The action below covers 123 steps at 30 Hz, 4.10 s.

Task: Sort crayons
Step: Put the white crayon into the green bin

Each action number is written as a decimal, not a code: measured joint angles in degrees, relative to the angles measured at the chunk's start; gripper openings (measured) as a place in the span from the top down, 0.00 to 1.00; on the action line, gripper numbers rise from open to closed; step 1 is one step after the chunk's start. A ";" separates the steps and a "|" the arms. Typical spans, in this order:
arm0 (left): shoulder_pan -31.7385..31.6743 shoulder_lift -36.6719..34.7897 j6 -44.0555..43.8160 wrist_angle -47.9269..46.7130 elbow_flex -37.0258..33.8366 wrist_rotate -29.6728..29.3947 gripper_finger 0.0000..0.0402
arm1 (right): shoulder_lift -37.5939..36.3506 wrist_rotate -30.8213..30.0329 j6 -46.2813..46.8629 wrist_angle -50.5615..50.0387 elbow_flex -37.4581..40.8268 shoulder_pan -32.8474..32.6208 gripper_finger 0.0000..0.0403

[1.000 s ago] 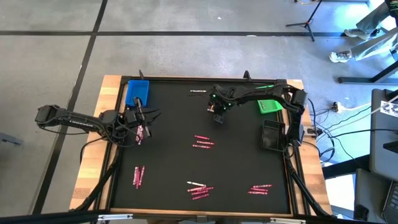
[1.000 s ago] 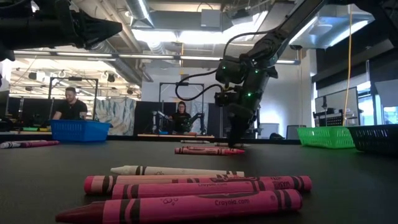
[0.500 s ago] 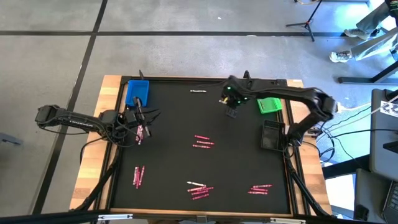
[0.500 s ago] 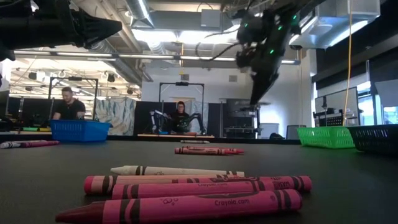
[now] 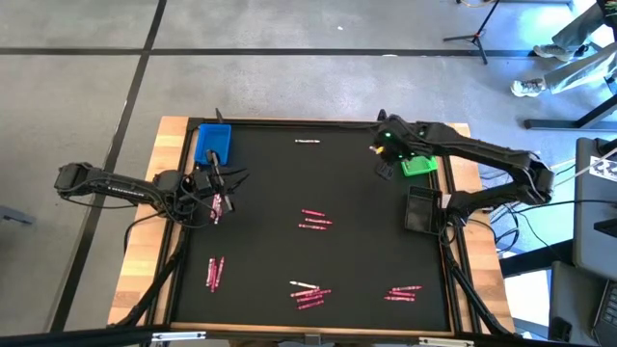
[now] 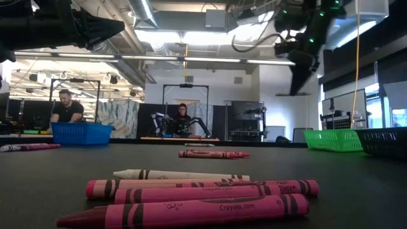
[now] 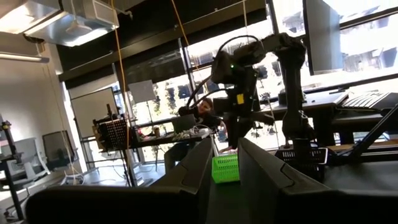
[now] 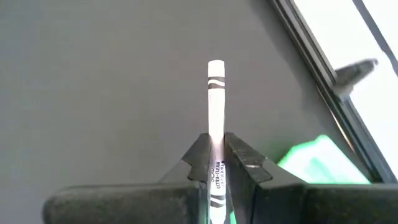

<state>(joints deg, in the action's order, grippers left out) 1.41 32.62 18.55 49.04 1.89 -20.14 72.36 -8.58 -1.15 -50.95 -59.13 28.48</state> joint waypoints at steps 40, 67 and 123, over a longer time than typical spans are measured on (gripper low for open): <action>-0.01 0.00 0.11 -0.09 0.00 0.05 0.82 | -5.11 -6.44 7.70 19.71 25.16 19.69 0.93; -0.02 0.00 0.13 0.39 0.02 0.05 0.82 | 1.30 -7.30 6.66 6.10 14.59 20.67 0.65; -2.30 0.00 2.74 3.03 0.02 0.07 0.82 | 49.71 21.96 -28.49 31.68 -30.97 6.11 0.65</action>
<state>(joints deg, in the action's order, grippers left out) -0.89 32.62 21.28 52.07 1.91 -20.08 122.07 13.38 -29.63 -19.27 -90.10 34.58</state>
